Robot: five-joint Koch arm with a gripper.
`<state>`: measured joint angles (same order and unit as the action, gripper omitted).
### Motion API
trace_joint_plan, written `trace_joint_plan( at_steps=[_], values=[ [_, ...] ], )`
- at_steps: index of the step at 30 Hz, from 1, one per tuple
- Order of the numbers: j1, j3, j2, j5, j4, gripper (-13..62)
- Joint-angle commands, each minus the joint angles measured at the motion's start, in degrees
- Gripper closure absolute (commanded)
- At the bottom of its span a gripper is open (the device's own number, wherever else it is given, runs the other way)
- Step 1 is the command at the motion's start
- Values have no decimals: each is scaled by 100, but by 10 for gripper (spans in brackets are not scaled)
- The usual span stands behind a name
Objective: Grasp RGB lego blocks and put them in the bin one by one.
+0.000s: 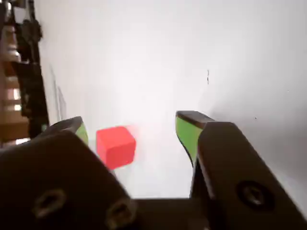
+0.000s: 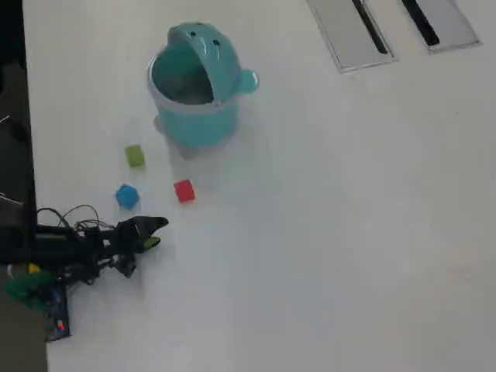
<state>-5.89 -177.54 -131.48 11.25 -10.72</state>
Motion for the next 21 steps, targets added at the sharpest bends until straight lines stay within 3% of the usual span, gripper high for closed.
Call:
trace_joint_plan(
  at_steps=[1,14,21],
  values=[
    [-404,-334,-334,53,-325,155],
    [-703,-316,-334,62,-475,155],
    [-765,35,-343,817,-1143,163]
  ],
)
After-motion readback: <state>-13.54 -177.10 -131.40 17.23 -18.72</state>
